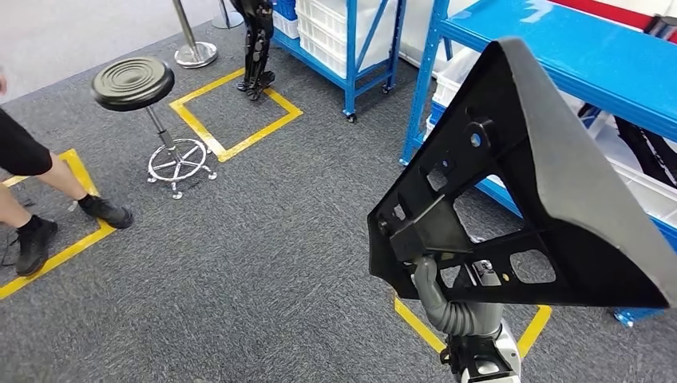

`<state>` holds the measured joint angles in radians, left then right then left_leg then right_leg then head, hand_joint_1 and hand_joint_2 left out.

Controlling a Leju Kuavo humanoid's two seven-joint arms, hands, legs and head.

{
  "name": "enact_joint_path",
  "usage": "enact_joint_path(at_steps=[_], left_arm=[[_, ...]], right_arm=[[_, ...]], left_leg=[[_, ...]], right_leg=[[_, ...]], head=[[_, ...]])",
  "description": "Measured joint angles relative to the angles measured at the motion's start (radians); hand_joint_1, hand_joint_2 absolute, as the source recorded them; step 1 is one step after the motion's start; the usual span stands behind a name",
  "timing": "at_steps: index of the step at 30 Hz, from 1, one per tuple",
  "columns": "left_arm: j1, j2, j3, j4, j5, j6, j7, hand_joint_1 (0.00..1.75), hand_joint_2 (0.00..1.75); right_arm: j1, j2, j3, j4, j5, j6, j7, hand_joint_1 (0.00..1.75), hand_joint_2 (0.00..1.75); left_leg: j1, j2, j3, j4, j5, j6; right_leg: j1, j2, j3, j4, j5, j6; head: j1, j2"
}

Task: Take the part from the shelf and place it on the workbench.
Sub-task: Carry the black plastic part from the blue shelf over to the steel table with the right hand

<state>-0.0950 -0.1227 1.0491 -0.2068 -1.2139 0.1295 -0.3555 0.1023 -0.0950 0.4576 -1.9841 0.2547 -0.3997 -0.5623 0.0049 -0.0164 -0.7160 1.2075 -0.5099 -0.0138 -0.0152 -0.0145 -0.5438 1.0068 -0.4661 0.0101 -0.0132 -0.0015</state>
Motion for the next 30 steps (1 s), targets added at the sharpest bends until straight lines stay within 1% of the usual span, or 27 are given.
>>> enact_joint_path(at_steps=[1, 2, 3, 4, 5, 7, 8, 9, 10, 11, 12, 13, 15, 16, 17, 18, 19, 20, 21, 22, 23, 24, 25, 26, 27, 28, 30], left_arm=[[-0.001, 0.0, 0.0, 0.0, -0.001, 0.0, 0.001, 0.0, 1.75], [-0.001, -0.001, 0.0, 0.0, -0.001, -0.001, 0.002, 0.0, 1.75], [0.0, 0.0, 0.0, 0.0, -0.002, -0.001, 0.003, 0.0, 1.75], [0.001, 0.0, 0.0, 0.0, -0.002, -0.001, 0.004, 0.0, 1.75], [0.001, 0.002, 0.0, 0.0, -0.002, -0.001, 0.005, 0.0, 1.75], [-0.002, 0.003, 0.0, 0.0, -0.002, -0.001, 0.006, 0.0, 1.75], [-0.003, 0.003, 0.0, 0.0, -0.002, -0.001, 0.006, 0.0, 1.75], [-0.003, 0.003, 0.0, 0.0, -0.003, -0.001, 0.007, 0.0, 1.75], [-0.003, 0.004, 0.0, 0.0, -0.003, -0.001, 0.008, 0.0, 1.75], [-0.002, 0.004, 0.0, 0.0, -0.003, -0.001, 0.008, 0.0, 1.75], [-0.001, 0.004, 0.0, 0.0, -0.003, -0.001, 0.009, 0.0, 1.75], [-0.001, 0.005, 0.0, 0.0, -0.003, -0.001, 0.009, 0.0, 1.75], [-0.004, 0.005, 0.0, 0.0, -0.003, -0.001, 0.009, 0.0, 1.75], [-0.005, 0.005, 0.0, 0.0, -0.003, -0.001, 0.009, 0.0, 1.75], [-0.005, 0.005, 0.0, 0.0, -0.003, -0.001, 0.009, 0.0, 1.75], [-0.005, 0.005, 0.0, 0.0, -0.003, -0.001, 0.009, 0.0, 1.75], [-0.004, 0.005, 0.0, 0.0, -0.004, -0.001, 0.009, 0.0, 1.75], [-0.003, 0.005, 0.0, 0.0, -0.004, -0.002, 0.009, 0.0, 1.75], [-0.003, 0.004, 0.0, 0.0, -0.005, -0.002, 0.009, 0.0, 1.75], [-0.003, 0.004, 0.0, 0.0, -0.006, -0.003, 0.009, 0.0, 1.75], [-0.004, 0.005, 0.0, 0.0, -0.006, -0.004, 0.008, 0.0, 1.75], [-0.004, 0.005, 0.0, 0.0, -0.006, -0.004, 0.008, 0.0, 1.75], [-0.003, 0.005, 0.0, 0.0, -0.006, -0.005, 0.007, 0.0, 1.75], [-0.002, 0.005, 0.0, 0.0, -0.006, -0.005, 0.007, 0.0, 1.75], [0.0, 0.005, 0.0, 0.0, -0.006, -0.006, 0.006, 0.0, 1.75], [0.0, 0.005, -0.001, 0.0, -0.006, -0.006, 0.006, 0.0, 1.75], [-0.003, 0.004, -0.001, 0.0, -0.006, -0.006, 0.006, 0.0, 1.75]], right_arm=[[0.001, 0.0, 0.0, 0.0, 0.001, 0.0, 0.0, 1.75, 1.75], [0.002, 0.0, 0.0, 0.0, 0.002, 0.0, 0.0, 1.75, 1.75], [0.002, 0.0, 0.0, 0.0, 0.003, 0.0, 0.0, 1.75, 1.75], [0.002, 0.0, 0.0, 0.0, 0.004, 0.0, 0.0, 1.75, 1.75], [0.002, 0.0, 0.0, 0.0, 0.004, 0.0, 0.0, 1.75, 1.75], [0.002, 0.001, 0.0, 0.0, 0.006, 0.0, 0.0, 1.75, 1.75], [0.002, 0.002, 0.0, 0.0, 0.006, 0.0, 0.0, 1.75, 1.75], [0.002, 0.003, 0.0, 0.0, 0.006, 0.0, 0.0, 1.75, 1.75], [0.002, 0.003, -0.001, 0.0, 0.006, 0.0, 0.0, 1.75, 1.75], [0.002, 0.004, -0.001, 0.0, 0.007, -0.001, 0.0, 1.75, 1.75], [0.002, 0.004, -0.001, 0.0, 0.007, -0.001, 0.0, 1.75, 1.75], [0.002, 0.004, -0.002, 0.0, 0.007, -0.001, 0.0, 1.75, 1.75], [0.003, 0.004, -0.003, 0.0, 0.007, -0.001, 0.0, 1.75, 1.75], [0.004, 0.004, -0.003, 0.0, 0.007, -0.001, 0.0, 1.75, 1.75], [0.005, 0.004, -0.003, 0.0, 0.007, -0.001, 0.0, 1.75, 1.75], [0.006, 0.004, -0.003, 0.001, 0.007, -0.001, 0.0, 1.75, 1.75], [0.006, 0.004, -0.004, 0.001, 0.007, -0.001, 0.0, 1.75, 1.75], [0.007, 0.004, -0.004, 0.001, 0.007, -0.001, 0.0, 1.75, 1.75], [0.007, 0.003, -0.004, 0.001, 0.008, -0.001, 0.0, 1.75, 1.75], [0.006, 0.004, -0.004, 0.001, 0.009, -0.001, 0.001, 1.75, 1.75], [0.006, 0.005, -0.004, 0.001, 0.009, -0.001, 0.001, 1.75, 1.75], [0.006, 0.005, -0.004, 0.001, 0.01, -0.001, 0.001, 1.75, 1.75], [0.006, 0.006, -0.004, 0.001, 0.01, -0.001, 0.001, 1.75, 1.75], [0.005, 0.007, -0.004, 0.001, 0.011, -0.001, 0.001, 1.75, 1.75], [0.005, 0.008, -0.004, 0.001, 0.011, -0.001, 0.002, 1.75, 1.75], [0.004, 0.009, -0.004, 0.001, 0.011, -0.001, 0.002, 1.75, 1.75], [0.003, 0.011, -0.004, 0.001, 0.011, -0.001, 0.003, 1.75, 1.75]], left_leg=[[0.002, 0.006, -0.028, 0.065, -0.028, -0.003], [0.003, 0.009, -0.045, 0.106, -0.04, -0.004], [0.004, 0.012, -0.041, 0.106, -0.032, -0.006], [0.006, 0.017, -0.017, 0.066, -0.007, -0.006], [0.006, 0.032, 0.022, -0.002, 0.024, -0.005], [0.0, 0.069, 0.088, -0.123, 0.062, 0.001], [-0.003, 0.078, 0.102, -0.153, 0.068, 0.006], [-0.008, 0.075, 0.102, -0.162, 0.066, 0.011], [-0.008, 0.061, 0.098, -0.163, 0.068, 0.019], [-0.007, 0.05, 0.097, -0.165, 0.071, 0.025], [-0.005, 0.038, 0.096, -0.168, 0.075, 0.031], [-0.002, 0.027, 0.095, -0.17, 0.078, 0.037], [0.001, 0.004, 0.091, -0.171, 0.083, 0.047], [0.0, -0.009, 0.088, -0.171, 0.085, 0.05], [0.0, -0.023, 0.086, -0.171, 0.086, 0.052], [0.0, -0.037, 0.085, -0.171, 0.088, 0.052], [0.0, -0.051, 0.085, -0.171, 0.089, 0.051], [0.001, -0.066, 0.085, -0.171, 0.091, 0.049], [0.0, -0.079, 0.084, -0.17, 0.093, 0.046], [-0.001, -0.091, 0.082, -0.17, 0.095, 0.041], [-0.002, -0.101, 0.08, -0.17, 0.098, 0.036], [-0.003, -0.108, 0.078, -0.171, 0.1, 0.031], [-0.002, -0.115, 0.076, -0.174, 0.104, 0.024], [-0.001, -0.114, 0.074, -0.175, 0.106, 0.019], [-0.001, -0.098, 0.07, -0.168, 0.101, 0.014], [-0.002, -0.071, 0.059, -0.143, 0.083, 0.01], [-0.003, -0.011, 0.013, -0.036, 0.018, 0.004]], right_leg=[[0.002, -0.012, 0.0, 0.0, 0.0, -0.002], [0.003, -0.023, 0.0, 0.0, -0.001, -0.002], [0.004, -0.034, 0.0, 0.001, -0.002, -0.002], [0.004, -0.045, 0.002, 0.001, -0.003, -0.003], [0.004, -0.055, 0.004, 0.001, -0.005, -0.002], [0.012, -0.074, 0.007, 0.004, -0.011, 0.005], [0.016, -0.082, 0.008, 0.005, -0.013, 0.009], [0.019, -0.092, 0.008, 0.005, -0.015, 0.013], [0.019, -0.102, 0.009, 0.004, -0.015, 0.016], [0.017, -0.101, 0.007, 0.007, -0.018, 0.02], [0.015, -0.087, 0.001, 0.019, -0.028, 0.023], [0.013, -0.062, -0.013, 0.05, -0.045, 0.024], [0.011, -0.008, -0.073, 0.173, -0.1, 0.018], [0.01, 0.003, -0.108, 0.242, -0.124, 0.016], [0.01, 0.008, -0.133, 0.29, -0.138, 0.017], [0.009, 0.01, -0.141, 0.3, -0.135, 0.023], [0.008, 0.013, -0.128, 0.269, -0.116, 0.031], [0.005, 0.022, -0.097, 0.202, -0.087, 0.04], [0.001, 0.039, -0.062, 0.127, -0.06, 0.046], [-0.001, 0.053, -0.033, 0.066, -0.038, 0.047], [-0.001, 0.063, -0.015, 0.026, -0.024, 0.043], [0.001, 0.065, -0.009, 0.013, -0.02, 0.037], [0.004, 0.056, -0.007, 0.012, -0.016, 0.029], [0.003, 0.047, -0.005, 0.01, -0.012, 0.022], [0.002, 0.037, -0.002, 0.007, -0.008, 0.014], [0.0, 0.027, -0.001, 0.004, -0.005, 0.008], [0.002, 0.003, 0.0, 0.002, -0.004, 0.0]], head=[[0.0, 0.0], [0.0, 0.0], [-0.001, 0.0], [-0.001, 0.0], [-0.001, 0.0], [0.0, 0.0], [0.002, 0.0], [0.003, 0.0], [0.004, 0.0], [0.005, 0.0], [0.005, 0.0], [0.007, 0.0], [0.011, 0.0], [0.013, 0.0], [0.013, 0.0], [0.013, 0.0], [0.013, 0.0], [0.013, 0.0], [0.014, 0.0], [0.013, 0.0], [0.013, 0.0], [0.013, 0.0], [0.013, 0.0], [0.013, 0.0], [0.012, 0.0], [0.009, 0.0], [0.005, 0.0]])
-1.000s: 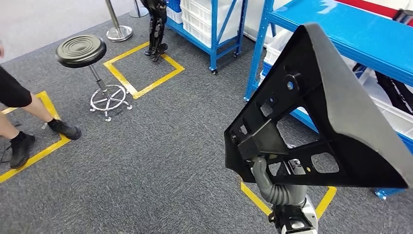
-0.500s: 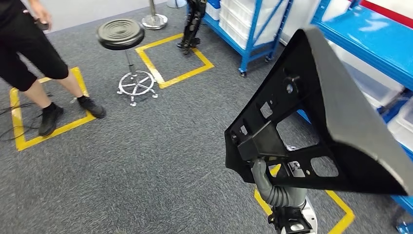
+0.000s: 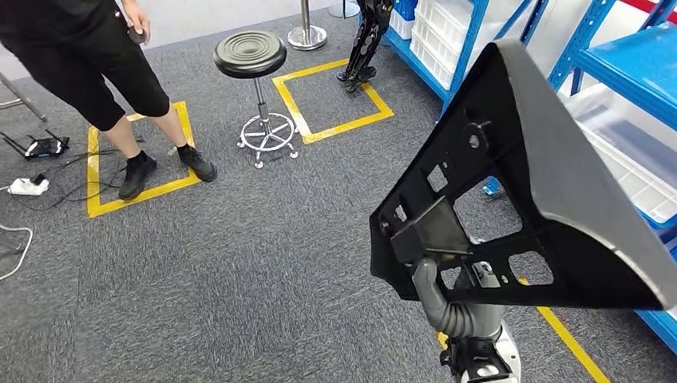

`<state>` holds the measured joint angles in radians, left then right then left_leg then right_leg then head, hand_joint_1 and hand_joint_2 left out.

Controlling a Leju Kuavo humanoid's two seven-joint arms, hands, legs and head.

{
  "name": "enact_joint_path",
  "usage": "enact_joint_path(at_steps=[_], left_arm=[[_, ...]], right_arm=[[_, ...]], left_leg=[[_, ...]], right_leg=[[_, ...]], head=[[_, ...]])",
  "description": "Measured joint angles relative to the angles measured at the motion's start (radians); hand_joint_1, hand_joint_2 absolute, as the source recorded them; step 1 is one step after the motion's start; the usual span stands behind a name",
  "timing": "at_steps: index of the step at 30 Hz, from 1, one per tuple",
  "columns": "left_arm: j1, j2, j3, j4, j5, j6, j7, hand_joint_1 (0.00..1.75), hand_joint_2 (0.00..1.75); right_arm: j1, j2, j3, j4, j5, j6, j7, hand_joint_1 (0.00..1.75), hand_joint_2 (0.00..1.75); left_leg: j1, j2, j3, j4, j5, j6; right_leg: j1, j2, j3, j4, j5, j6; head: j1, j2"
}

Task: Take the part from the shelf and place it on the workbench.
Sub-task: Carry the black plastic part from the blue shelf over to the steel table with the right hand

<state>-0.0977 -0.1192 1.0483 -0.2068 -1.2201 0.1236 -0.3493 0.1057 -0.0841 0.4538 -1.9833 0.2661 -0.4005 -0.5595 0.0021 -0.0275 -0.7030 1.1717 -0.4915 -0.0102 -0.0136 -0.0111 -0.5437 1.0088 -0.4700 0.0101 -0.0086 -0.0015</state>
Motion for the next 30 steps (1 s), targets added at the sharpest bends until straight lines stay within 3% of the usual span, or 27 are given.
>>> enact_joint_path(at_steps=[2, 3, 4, 5, 7, 8, 9, 11, 13, 15, 17, 18, 19, 20, 22, 24, 26, 27, 28, 30], left_arm=[[-0.003, -0.002, 0.0, 0.0, -0.001, 0.0, 0.002, 0.0, 1.75], [-0.003, -0.003, 0.0, 0.0, -0.002, 0.0, 0.004, 0.0, 1.75], [-0.003, -0.004, 0.0, 0.0, -0.003, 0.0, 0.005, 0.0, 1.75], [-0.002, -0.004, 0.0, 0.0, -0.003, 0.0, 0.006, 0.0, 1.75], [-0.004, -0.004, 0.0, 0.0, -0.003, 0.001, 0.007, 0.0, 1.75], [-0.006, -0.004, 0.0, 0.0, -0.003, 0.002, 0.007, 0.0, 1.75], [-0.008, -0.004, 0.0, 0.0, -0.003, 0.002, 0.007, 0.0, 1.75], [-0.009, -0.004, 0.0, 0.0, -0.003, 0.003, 0.008, 0.0, 1.75], [-0.01, -0.005, 0.0, 0.0, -0.003, 0.003, 0.008, 0.0, 1.75], [-0.013, -0.007, 0.0, 0.0, -0.003, 0.002, 0.009, 0.0, 1.75], [-0.016, -0.008, 0.0, 0.0, -0.003, 0.002, 0.008, 0.0, 1.75], [-0.016, -0.008, 0.0, 0.0, -0.003, 0.002, 0.008, 0.0, 1.75], [-0.016, -0.009, 0.0, 0.0, -0.003, 0.001, 0.008, 0.0, 1.75], [-0.015, -0.009, 0.0, 0.0, -0.003, 0.001, 0.008, 0.0, 1.75], [-0.015, -0.01, 0.0, 0.0, -0.003, 0.0, 0.008, 0.0, 1.75], [-0.015, -0.011, 0.0, 0.0, -0.003, -0.001, 0.009, 0.0, 1.75], [-0.009, -0.01, 0.0, 0.0, -0.003, -0.001, 0.01, 0.0, 1.75], [-0.006, -0.01, 0.0, 0.0, -0.003, -0.001, 0.011, 0.0, 1.75], [-0.004, -0.01, 0.0, 0.0, -0.003, -0.001, 0.012, 0.0, 1.75], [-0.004, -0.01, 0.0, 0.0, -0.003, -0.001, 0.012, 0.0, 1.75]], right_arm=[[0.0, 0.001, 0.0, 0.0, 0.0, 0.0, 0.001, 1.75, 1.75], [0.0, 0.001, 0.0, 0.001, 0.0, 0.0, 0.001, 1.75, 1.75], [0.0, 0.002, 0.0, 0.001, 0.0, 0.0, 0.002, 1.75, 1.75], [-0.001, 0.002, 0.0, 0.002, 0.0, 0.0, 0.002, 1.75, 1.75], [-0.001, 0.003, 0.0, 0.002, 0.0, 0.0, 0.003, 1.75, 1.75], [-0.002, 0.003, 0.0, 0.002, 0.0, 0.0, 0.003, 1.75, 1.75], [-0.002, 0.004, 0.0, 0.002, 0.0, 0.0, 0.003, 1.75, 1.75], [-0.004, 0.005, 0.0, 0.002, 0.0, 0.0, 0.003, 1.75, 1.75], [-0.006, 0.006, 0.0, 0.002, 0.0, 0.0, 0.002, 1.75, 1.75], [-0.007, 0.006, -0.001, 0.002, 0.0, 0.0, 0.002, 1.75, 1.75], [-0.007, 0.005, -0.001, 0.004, 0.002, 0.0, 0.001, 1.75, 1.75], [-0.007, 0.005, -0.001, 0.005, 0.004, 0.0, 0.001, 1.75, 1.75], [-0.007, 0.005, -0.001, 0.006, 0.005, 0.0, 0.001, 1.75, 1.75], [-0.007, 0.005, -0.001, 0.007, 0.006, 0.0, 0.001, 1.75, 1.75], [-0.007, 0.005, -0.001, 0.007, 0.008, -0.001, 0.001, 1.75, 1.75], [-0.008, 0.005, 0.0, 0.007, 0.009, -0.001, 0.001, 1.75, 1.75], [-0.008, 0.005, 0.0, 0.008, 0.009, -0.001, 0.001, 1.75, 1.75], [-0.01, 0.005, 0.0, 0.008, 0.009, -0.001, 0.002, 1.75, 1.75], [-0.011, 0.005, 0.0, 0.008, 0.009, -0.001, 0.002, 1.75, 1.75], [-0.011, 0.006, 0.0, 0.008, 0.01, -0.001, 0.003, 1.75, 1.75]], left_leg=[[0.003, 0.019, -0.053, 0.123, -0.055, -0.005], [0.004, 0.023, -0.061, 0.146, -0.058, -0.007], [0.004, 0.027, -0.047, 0.129, -0.043, -0.007], [0.004, 0.037, -0.015, 0.074, -0.015, -0.006], [-0.001, 0.085, 0.062, -0.063, 0.033, 0.0], [-0.004, 0.101, 0.083, -0.106, 0.043, 0.005], [-0.008, 0.108, 0.091, -0.125, 0.045, 0.01], [-0.011, 0.082, 0.086, -0.129, 0.048, 0.023], [-0.006, 0.055, 0.085, -0.134, 0.055, 0.035], [-0.001, 0.029, 0.082, -0.136, 0.06, 0.046], [0.001, -0.002, 0.076, -0.136, 0.064, 0.052], [0.001, -0.02, 0.074, -0.136, 0.065, 0.053], [0.001, -0.036, 0.074, -0.136, 0.067, 0.052], [0.002, -0.053, 0.074, -0.136, 0.069, 0.05], [0.003, -0.083, 0.072, -0.134, 0.073, 0.042], [0.001, -0.105, 0.067, -0.133, 0.078, 0.031], [0.004, -0.122, 0.06, -0.139, 0.085, 0.017], [0.005, -0.114, 0.056, -0.137, 0.085, 0.012], [0.004, -0.091, 0.049, -0.123, 0.075, 0.007], [0.002, -0.02, 0.012, -0.039, 0.023, 0.003]], right_leg=[[0.004, -0.027, 0.0, 0.0, -0.001, -0.002], [0.005, -0.04, 0.0, 0.001, -0.002, -0.003], [0.006, -0.054, 0.001, 0.001, -0.003, -0.003], [0.006, -0.066, 0.003, 0.001, -0.004, -0.004], [0.012, -0.087, 0.007, 0.003, -0.009, 0.0], [0.016, -0.096, 0.008, 0.004, -0.012, 0.003], [0.02, -0.106, 0.008, 0.005, -0.014, 0.006], [0.022, -0.124, 0.008, 0.005, -0.017, 0.013], [0.017, -0.088, -0.003, 0.03, -0.034, 0.019], [0.012, -0.021, -0.052, 0.131, -0.081, 0.018], [0.009, 0.005, -0.119, 0.264, -0.128, 0.016], [0.007, 0.007, -0.137, 0.296, -0.134, 0.021], [0.005, 0.009, -0.135, 0.288, -0.124, 0.029], [0.002, 0.014, -0.115, 0.241, -0.1, 0.039], [-0.006, 0.05, -0.047, 0.099, -0.046, 0.054], [-0.008, 0.075, -0.009, 0.018, -0.02, 0.05], [-0.005, 0.062, -0.005, 0.009, -0.014, 0.033], [-0.005, 0.051, -0.002, 0.007, -0.01, 0.025], [-0.006, 0.04, -0.002, 0.005, -0.007, 0.018], [-0.007, 0.014, 0.0, 0.002, -0.005, 0.007]], head=[[-0.002, 0.0], [-0.002, 0.0], [-0.002, 0.0], [-0.002, 0.0], [-0.002, 0.0], [-0.001, 0.0], [0.001, 0.0], [0.002, 0.0], [0.003, 0.0], [0.007, 0.0], [0.009, 0.0], [0.009, 0.0], [0.008, 0.0], [0.009, 0.0], [0.009, 0.0], [0.007, 0.0], [0.007, 0.0], [0.007, 0.0], [0.004, 0.0], [-0.002, 0.0]])
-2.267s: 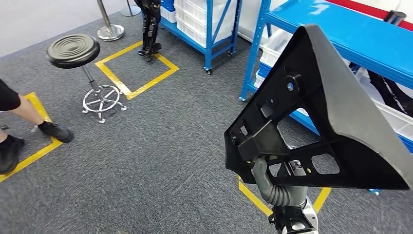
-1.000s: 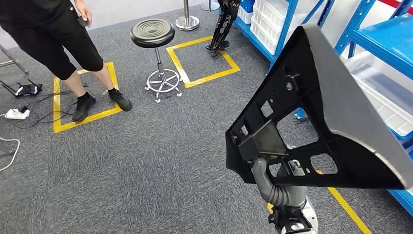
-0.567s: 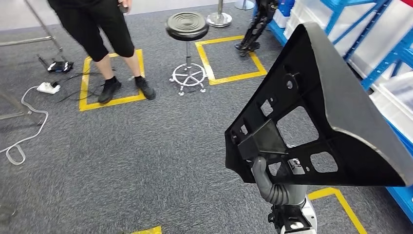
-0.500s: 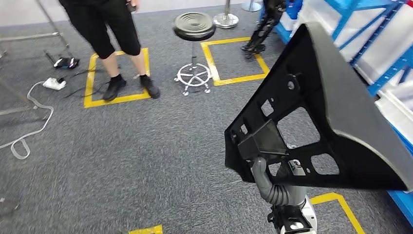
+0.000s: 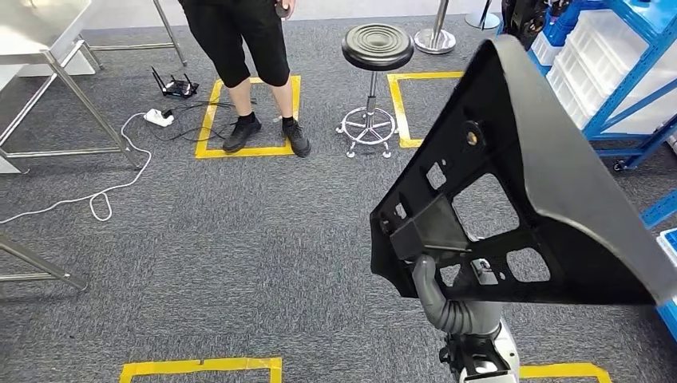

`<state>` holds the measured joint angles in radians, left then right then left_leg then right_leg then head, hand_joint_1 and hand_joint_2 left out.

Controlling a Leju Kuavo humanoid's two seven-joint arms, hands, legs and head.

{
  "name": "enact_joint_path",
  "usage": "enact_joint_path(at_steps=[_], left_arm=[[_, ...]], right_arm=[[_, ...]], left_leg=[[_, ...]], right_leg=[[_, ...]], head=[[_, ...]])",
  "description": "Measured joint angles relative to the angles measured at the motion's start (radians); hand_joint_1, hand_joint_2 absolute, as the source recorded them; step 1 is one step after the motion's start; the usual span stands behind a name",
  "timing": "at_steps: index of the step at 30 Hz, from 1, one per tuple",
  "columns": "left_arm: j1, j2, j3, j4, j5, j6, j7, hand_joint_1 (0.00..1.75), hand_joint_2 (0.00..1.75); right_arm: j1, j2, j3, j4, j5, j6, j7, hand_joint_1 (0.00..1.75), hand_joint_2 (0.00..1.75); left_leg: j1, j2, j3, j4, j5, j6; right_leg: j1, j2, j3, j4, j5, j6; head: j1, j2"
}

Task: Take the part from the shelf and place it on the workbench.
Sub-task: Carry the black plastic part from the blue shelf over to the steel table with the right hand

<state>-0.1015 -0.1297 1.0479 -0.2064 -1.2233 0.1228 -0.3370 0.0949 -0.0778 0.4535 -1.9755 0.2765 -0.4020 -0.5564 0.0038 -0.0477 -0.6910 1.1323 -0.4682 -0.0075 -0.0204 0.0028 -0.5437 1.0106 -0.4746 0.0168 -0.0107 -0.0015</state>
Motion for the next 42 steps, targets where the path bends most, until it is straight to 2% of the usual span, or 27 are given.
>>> enact_joint_path(at_steps=[1, 2, 3, 4, 5, 7, 9, 10, 12, 14, 16, 18, 19, 20, 22, 23, 25, 27, 29, 31, 33, 34, 35, 37, 39, 40, 42], left_arm=[[-0.002, -0.001, 0.0, 0.0, 0.0, 0.0, 0.0, 0.0, 1.75], [-0.003, -0.002, 0.0, 0.0, -0.001, 0.0, 0.0, 0.0, 1.75], [-0.003, -0.002, 0.0, 0.0, -0.001, 0.0, 0.0, 0.0, 1.75], [-0.003, -0.003, 0.0, 0.0, -0.001, 0.0, 0.0, 0.0, 1.75], [-0.003, -0.003, 0.0, 0.0, -0.001, 0.0, 0.0, 0.0, 1.75], [-0.004, -0.003, 0.0, 0.0, -0.002, 0.0, 0.0, 0.0, 1.75], [-0.006, -0.003, 0.0, 0.0, -0.002, 0.0, 0.0, 0.0, 1.75], [-0.007, -0.003, 0.0, 0.0, -0.002, 0.0, 0.0, 0.0, 1.75], [-0.006, -0.003, 0.0, 0.0, -0.002, 0.0, -0.001, 0.0, 1.75], [-0.006, -0.004, 0.0, 0.0, -0.003, 0.0, 0.0, 0.0, 1.75], [-0.008, -0.005, 0.0, 0.0, -0.003, 0.0, 0.0, 0.0, 1.75], [-0.009, -0.005, 0.0, 0.0, -0.003, 0.0, 0.0, 0.0, 1.75], [-0.008, -0.005, 0.0, 0.0, -0.003, 0.0, 0.0, 0.0, 1.75], [-0.007, -0.005, 0.0, 0.0, -0.003, 0.0, 0.0, 0.0, 1.75], [-0.007, -0.006, 0.0, 0.0, -0.003, 0.0, 0.0, 0.0, 1.75], [-0.007, -0.006, 0.0, 0.0, -0.003, 0.0, 0.0, 0.0, 1.75], [-0.006, -0.006, 0.0, 0.0, -0.003, 0.0, 0.0, 0.0, 1.75], [-0.001, -0.004, 0.0, 0.0, -0.003, 0.002, 0.0, 0.0, 1.75], [0.002, -0.003, 0.0, 0.0, -0.003, 0.003, 0.001, 0.0, 1.75], [0.002, -0.003, 0.0, 0.0, -0.003, 0.003, 0.001, 0.0, 1.75], [-0.001, -0.004, 0.0, 0.0, -0.003, 0.003, 0.001, 0.0, 1.75], [-0.001, -0.005, 0.0, 0.0, -0.003, 0.003, 0.001, 0.0, 1.75], [-0.001, -0.005, 0.0, 0.0, -0.003, 0.003, 0.001, 0.0, 1.75], [-0.001, -0.004, 0.0, 0.0, -0.003, 0.003, 0.001, 0.0, 1.75], [-0.005, -0.003, -0.001, 0.0, -0.003, 0.003, 0.001, 0.0, 1.75], [-0.007, -0.003, -0.001, 0.0, -0.003, 0.003, 0.001, 0.0, 1.75], [-0.008, -0.003, -0.001, 0.0, -0.004, 0.003, 0.0, 0.0, 1.75]], right_arm=[[0.001, 0.0, 0.0, 0.0, 0.001, 0.0, 0.001, 1.75, 1.75], [0.002, 0.0, 0.0, 0.001, 0.002, 0.0, 0.002, 1.75, 1.75], [0.003, 0.0, 0.0, 0.002, 0.002, 0.0, 0.003, 1.75, 1.75], [0.003, 0.0, 0.0, 0.003, 0.002, 0.0, 0.004, 1.75, 1.75], [0.003, 0.0, 0.001, 0.004, 0.002, 0.0, 0.005, 1.75, 1.75], [0.004, 0.0, 0.001, 0.005, 0.003, 0.0, 0.006, 1.75, 1.75], [0.003, 0.0, 0.001, 0.005, 0.003, 0.0, 0.006, 1.75, 1.75], [0.003, 0.0, 0.001, 0.005, 0.004, 0.0, 0.006, 1.75, 1.75], [0.003, 0.0, 0.002, 0.005, 0.005, 0.0, 0.006, 1.75, 1.75], [0.002, 0.0, 0.002, 0.005, 0.006, 0.0, 0.006, 1.75, 1.75], [0.003, -0.001, 0.002, 0.005, 0.006, 0.0, 0.007, 1.75, 1.75], [0.004, -0.002, 0.002, 0.006, 0.007, 0.0, 0.007, 1.75, 1.75], [0.005, -0.002, 0.002, 0.006, 0.007, 0.0, 0.007, 1.75, 1.75], [0.005, -0.003, 0.002, 0.006, 0.007, 0.001, 0.007, 1.75, 1.75], [0.004, -0.004, 0.002, 0.006, 0.008, 0.002, 0.007, 1.75, 1.75], [0.004, -0.005, 0.002, 0.006, 0.008, 0.002, 0.007, 1.75, 1.75], [0.004, -0.005, 0.002, 0.006, 0.008, 0.003, 0.008, 1.75, 1.75], [0.004, -0.006, 0.002, 0.006, 0.008, 0.003, 0.009, 1.75, 1.75], [0.004, -0.005, 0.002, 0.006, 0.009, 0.004, 0.01, 1.75, 1.75], [0.005, -0.005, 0.002, 0.006, 0.01, 0.005, 0.01, 1.75, 1.75], [0.006, -0.005, 0.002, 0.007, 0.01, 0.005, 0.01, 1.75, 1.75], [0.006, -0.005, 0.002, 0.007, 0.01, 0.006, 0.01, 1.75, 1.75], [0.007, -0.005, 0.002, 0.007, 0.009, 0.006, 0.01, 1.75, 1.75], [0.006, -0.005, 0.002, 0.008, 0.009, 0.006, 0.01, 1.75, 1.75], [0.006, -0.005, 0.002, 0.008, 0.009, 0.007, 0.01, 1.75, 1.75], [0.006, -0.005, 0.002, 0.008, 0.008, 0.007, 0.01, 1.75, 1.75], [0.004, -0.005, 0.003, 0.008, 0.008, 0.007, 0.01, 1.75, 1.75]], left_leg=[[0.0, 0.025, -0.029, 0.065, -0.034, -0.002], [0.001, 0.037, -0.057, 0.127, -0.061, -0.004], [0.002, 0.042, -0.075, 0.168, -0.074, -0.005], [0.002, 0.045, -0.075, 0.173, -0.068, -0.006], [0.002, 0.05, -0.054, 0.14, -0.047, -0.005], [-0.002, 0.089, 0.023, 0.008, 0.006, -0.002], [-0.009, 0.117, 0.069, -0.076, 0.027, 0.008], [-0.013, 0.115, 0.07, -0.085, 0.024, 0.013], [-0.012, 0.087, 0.067, -0.09, 0.029, 0.025], [-0.005, 0.06, 0.068, -0.095, 0.035, 0.038], [0.0, 0.034, 0.065, -0.097, 0.04, 0.048], [0.0, 0.003, 0.061, -0.097, 0.044, 0.052], [0.0, -0.014, 0.06, -0.097, 0.045, 0.052], [0.0, -0.03, 0.059, -0.096, 0.047, 0.051], [0.001, -0.061, 0.059, -0.096, 0.051, 0.046], [0.0, -0.074, 0.058, -0.095, 0.053, 0.042], [-0.002, -0.094, 0.052, -0.097, 0.058, 0.031], [-0.001, -0.107, 0.047, -0.1, 0.064, 0.018], [-0.004, -0.062, 0.033, -0.076, 0.047, 0.007], [-0.005, 0.012, -0.011, 0.025, -0.016, 0.0], [0.0, 0.039, -0.069, 0.156, -0.075, -0.007], [0.003, 0.042, -0.079, 0.184, -0.08, -0.009], [0.006, 0.046, -0.07, 0.174, -0.068, -0.011], [0.008, 0.079, 0.002, 0.052, -0.013, -0.012], [0.002, 0.122, 0.065, -0.061, 0.019, -0.004], [-0.002, 0.131, 0.075, -0.084, 0.021, 0.002], [-0.007, 0.107, 0.07, -0.088, 0.022, 0.016]], right_leg=[[0.003, -0.014, 0.0, 0.0, -0.001, -0.004], [0.005, -0.029, 0.0, 0.0, -0.001, -0.006], [0.007, -0.045, 0.0, 0.001, -0.002, -0.008], [0.008, -0.06, 0.001, 0.001, -0.003, -0.009], [0.008, -0.074, 0.002, 0.001, -0.004, -0.009], [0.011, -0.097, 0.007, 0.001, -0.009, -0.005], [0.019, -0.116, 0.01, 0.003, -0.015, 0.002], [0.022, -0.125, 0.011, 0.002, -0.016, 0.005], [0.023, -0.142, 0.013, 0.002, -0.021, 0.014], [0.02, -0.101, -0.002, 0.039, -0.044, 0.02], [0.016, -0.032, -0.058, 0.157, -0.097, 0.015], [0.014, -0.009, -0.123, 0.28, -0.136, 0.015], [0.014, -0.006, -0.135, 0.297, -0.134, 0.02], [0.012, -0.003, -0.128, 0.272, -0.116, 0.028], [0.006, 0.026, -0.067, 0.133, -0.057, 0.043], [0.004, 0.042, -0.038, 0.068, -0.033, 0.044], [0.005, 0.058, -0.009, 0.007, -0.013, 0.034], [0.006, 0.038, -0.006, 0.005, -0.005, 0.019], [0.002, 0.015, -0.003, 0.0, 0.001, 0.005], [0.001, -0.011, -0.002, -0.002, 0.003, -0.006], [0.005, -0.042, -0.003, -0.002, 0.001, -0.01], [0.005, -0.057, -0.003, -0.002, 0.001, -0.01], [0.005, -0.071, -0.003, -0.002, 0.001, -0.01], [0.006, -0.096, 0.001, -0.001, -0.003, -0.007], [0.014, -0.118, 0.005, 0.001, -0.009, 0.003], [0.018, -0.128, 0.007, 0.001, -0.011, 0.007], [0.021, -0.151, 0.01, -0.001, -0.014, 0.015]], head=[[-0.003, 0.0], [-0.003, 0.0], [-0.003, 0.0], [-0.003, 0.0], [-0.003, 0.0], [-0.004, 0.0], [-0.002, 0.0], [0.0, 0.0], [0.001, 0.0], [0.003, 0.0], [0.009, 0.0], [0.012, 0.0], [0.012, 0.0], [0.012, 0.0], [0.012, 0.0], [0.012, 0.0], [0.011, 0.0], [0.011, 0.0], [0.008, 0.0], [0.003, 0.0], [0.001, 0.0], [0.001, 0.0], [0.001, 0.0], [0.001, 0.0], [0.002, 0.0], [0.004, 0.0], [0.006, 0.0]])
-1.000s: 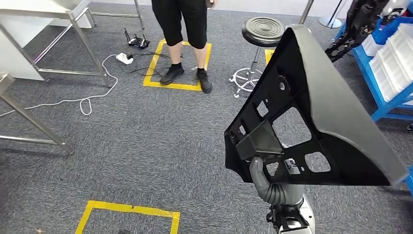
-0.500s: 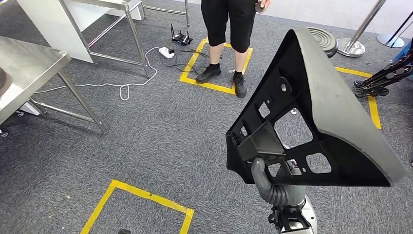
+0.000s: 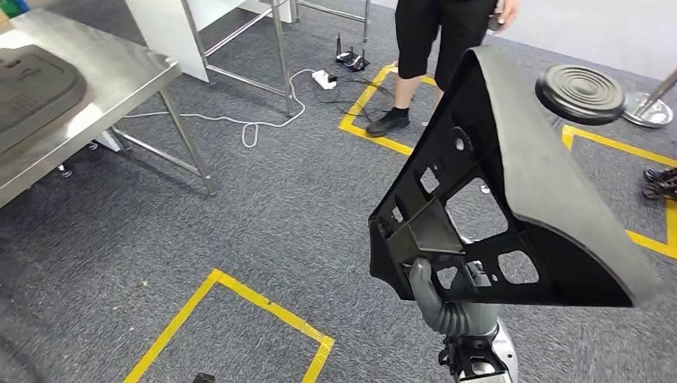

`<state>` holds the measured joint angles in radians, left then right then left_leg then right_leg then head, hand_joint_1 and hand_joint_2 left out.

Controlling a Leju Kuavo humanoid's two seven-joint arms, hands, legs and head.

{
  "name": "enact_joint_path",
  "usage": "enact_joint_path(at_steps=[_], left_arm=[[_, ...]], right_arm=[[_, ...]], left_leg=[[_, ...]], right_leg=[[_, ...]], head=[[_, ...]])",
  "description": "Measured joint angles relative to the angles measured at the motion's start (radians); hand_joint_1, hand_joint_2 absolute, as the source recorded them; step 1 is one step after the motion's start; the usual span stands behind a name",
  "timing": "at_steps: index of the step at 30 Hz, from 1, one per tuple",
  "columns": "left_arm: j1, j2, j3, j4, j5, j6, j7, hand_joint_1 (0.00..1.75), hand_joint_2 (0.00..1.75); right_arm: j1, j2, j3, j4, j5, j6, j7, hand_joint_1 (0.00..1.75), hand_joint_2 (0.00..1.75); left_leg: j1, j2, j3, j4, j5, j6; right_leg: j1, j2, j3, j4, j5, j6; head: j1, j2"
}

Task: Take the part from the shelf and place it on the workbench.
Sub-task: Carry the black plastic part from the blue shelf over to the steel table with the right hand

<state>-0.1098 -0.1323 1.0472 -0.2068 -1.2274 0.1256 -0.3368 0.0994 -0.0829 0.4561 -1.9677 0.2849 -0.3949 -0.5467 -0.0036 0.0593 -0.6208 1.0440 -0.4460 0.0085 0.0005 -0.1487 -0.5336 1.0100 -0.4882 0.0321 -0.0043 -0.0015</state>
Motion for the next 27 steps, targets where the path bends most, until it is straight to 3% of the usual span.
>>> enact_joint_path(at_steps=[1, 2, 3, 5, 7, 8, 9, 11, 13, 14, 16, 18, 20, 22, 23, 24, 25, 27], left_arm=[[0.0, -0.001, 0.0, 0.0, -0.001, 0.0, 0.0, 0.0, 1.75], [0.0, -0.001, 0.0, 0.0, -0.002, 0.0, 0.0, 0.0, 1.75], [-0.001, -0.002, 0.0, 0.0, -0.003, 0.0, 0.0, 0.0, 1.75], [-0.004, -0.003, -0.001, 0.0, -0.004, -0.002, 0.0, 0.0, 1.75], [-0.005, -0.004, -0.001, 0.0, -0.005, -0.004, -0.001, 0.0, 1.75], [-0.004, -0.004, -0.001, 0.0, -0.006, -0.004, -0.001, 0.0, 1.75], [-0.004, -0.004, -0.001, 0.0, -0.006, -0.005, 0.0, 0.0, 1.75], [-0.004, -0.005, -0.001, 0.0, -0.006, -0.007, -0.001, 0.0, 1.75], [-0.003, -0.005, -0.002, 0.0, -0.006, -0.008, -0.002, 0.0, 1.75], [-0.002, -0.005, -0.003, 0.0, -0.006, -0.009, -0.003, 0.0, 1.75], [0.001, -0.003, -0.005, 0.0, -0.006, -0.01, -0.007, 0.0, 1.75], [0.003, -0.002, -0.006, 0.0, -0.006, -0.011, -0.012, 0.0, 1.75], [0.001, -0.003, -0.008, 0.0, -0.006, -0.012, -0.016, 0.0, 1.75], [0.0, -0.004, -0.01, 0.0, -0.006, -0.012, -0.017, 0.0, 1.75], [0.0, -0.004, -0.01, 0.0, -0.006, -0.012, -0.017, 0.0, 1.75], [0.0, -0.004, -0.011, 0.0, -0.006, -0.012, -0.017, 0.0, 1.75], [0.0, -0.004, -0.011, 0.0, -0.006, -0.012, -0.017, 0.0, 1.75], [-0.001, -0.003, -0.012, 0.0, -0.006, -0.012, -0.017, 0.0, 1.75]], right_arm=[[-0.001, 0.0, 0.0, 0.0, 0.0, 0.0, 0.0, 1.75, 1.75], [-0.001, 0.0, 0.0, 0.0, 0.0, 0.0, 0.0, 1.75, 1.75], [-0.001, 0.0, -0.001, 0.0, 0.0, 0.0, 0.0, 1.75, 1.75], [0.0, -0.001, -0.001, 0.0, 0.0, 0.0, 0.0, 1.75, 1.75], [0.002, -0.001, -0.001, 0.0, 0.0, 0.0, 0.0, 1.75, 1.75], [0.003, -0.001, -0.001, 0.0, 0.0, 0.0, 0.0, 1.75, 1.75], [0.003, -0.002, -0.001, 0.0, 0.0, 0.0, 0.0, 1.75, 1.75], [0.003, -0.003, -0.002, 0.0, 0.0, 0.0, 0.0, 1.75, 1.75], [0.003, -0.003, -0.002, 0.0, 0.0, 0.0, 0.0, 1.75, 1.75], [0.003, -0.003, -0.002, 0.0, 0.0, 0.0, 0.0, 1.75, 1.75], [0.003, -0.003, -0.002, 0.0, 0.001, 0.0, 0.002, 1.75, 1.75], [0.002, -0.002, -0.002, 0.0, 0.001, 0.0, 0.003, 1.75, 1.75], [0.004, -0.001, -0.002, 0.0, 0.003, 0.0, 0.003, 1.75, 1.75], [0.006, -0.001, -0.002, 0.0, 0.005, 0.0, 0.003, 1.75, 1.75], [0.006, -0.001, -0.002, 0.0, 0.005, 0.0, 0.003, 1.75, 1.75], [0.006, -0.001, -0.002, 0.0, 0.005, 0.0, 0.003, 1.75, 1.75], [0.006, -0.001, -0.002, 0.0, 0.005, 0.0, 0.003, 1.75, 1.75], [0.005, -0.001, -0.002, 0.0, 0.005, 0.0, 0.003, 1.75, 1.75]], left_leg=[[0.001, -0.014, -0.001, -0.003, 0.003, 0.006], [0.004, -0.029, -0.001, -0.005, 0.006, 0.013], [0.007, -0.043, -0.001, -0.008, 0.01, 0.019], [0.011, -0.072, -0.006, -0.008, 0.015, 0.027], [0.011, -0.105, -0.01, -0.008, 0.018, 0.031], [0.011, -0.121, -0.011, -0.008, 0.02, 0.031], [0.012, -0.138, -0.011, -0.008, 0.022, 0.029], [0.012, -0.17, -0.012, -0.007, 0.026, 0.023], [0.009, -0.192, -0.016, -0.007, 0.03, 0.013], [0.008, -0.2, -0.019, -0.009, 0.033, 0.007], [0.009, -0.21, -0.024, -0.012, 0.037, -0.005], [0.007, -0.163, -0.044, 0.027, 0.011, -0.014], [0.007, -0.093, -0.095, 0.141, -0.056, -0.021], [0.013, -0.067, -0.147, 0.258, -0.103, -0.028], [0.015, -0.063, -0.151, 0.272, -0.101, -0.03], [0.016, -0.057, -0.134, 0.245, -0.081, -0.031], [0.017, -0.045, -0.097, 0.183, -0.049, -0.031], [0.012, -0.002, -0.022, 0.05, -0.007, -0.024]], right_leg=[[-0.002, 0.002, -0.001, 0.003, -0.004, 0.005], [-0.004, 0.024, -0.007, 0.019, -0.015, 0.008], [-0.006, 0.056, -0.024, 0.057, -0.036, 0.008], [-0.008, 0.124, -0.088, 0.187, -0.092, 0.002], [-0.009, 0.142, -0.145, 0.294, -0.123, 0.003], [-0.009, 0.145, -0.15, 0.294, -0.115, 0.009], [-0.01, 0.149, -0.132, 0.251, -0.092, 0.017], [-0.015, 0.185, -0.066, 0.105, -0.033, 0.029], [-0.017, 0.213, -0.025, 0.017, -0.002, 0.022], [-0.015, 0.214, -0.021, 0.008, 0.001, 0.014], [-0.017, 0.191, -0.016, 0.005, 0.008, -0.001], [-0.023, 0.166, -0.014, 0.0, 0.014, -0.017], [-0.021, 0.139, -0.013, -0.001, 0.013, -0.027], [-0.017, 0.108, -0.012, -0.001, 0.012, -0.03], [-0.017, 0.093, -0.012, 0.0, 0.011, -0.031], [-0.017, 0.079, -0.011, 0.0, 0.009, -0.03], [-0.017, 0.066, -0.008, 0.0, 0.007, -0.029], [-0.011, 0.044, -0.001, 0.001, 0.0, -0.021]], head=[[0.0, 0.0], [0.001, 0.0], [0.003, 0.0], [0.008, 0.0], [0.011, 0.0], [0.011, 0.0], [0.011, 0.0], [0.011, 0.0], [0.01, 0.0], [0.01, 0.0], [0.01, 0.0], [0.004, 0.0], [-0.002, 0.0], [-0.004, 0.0], [-0.005, 0.0], [-0.005, 0.0], [-0.005, 0.0], [-0.004, 0.0]])
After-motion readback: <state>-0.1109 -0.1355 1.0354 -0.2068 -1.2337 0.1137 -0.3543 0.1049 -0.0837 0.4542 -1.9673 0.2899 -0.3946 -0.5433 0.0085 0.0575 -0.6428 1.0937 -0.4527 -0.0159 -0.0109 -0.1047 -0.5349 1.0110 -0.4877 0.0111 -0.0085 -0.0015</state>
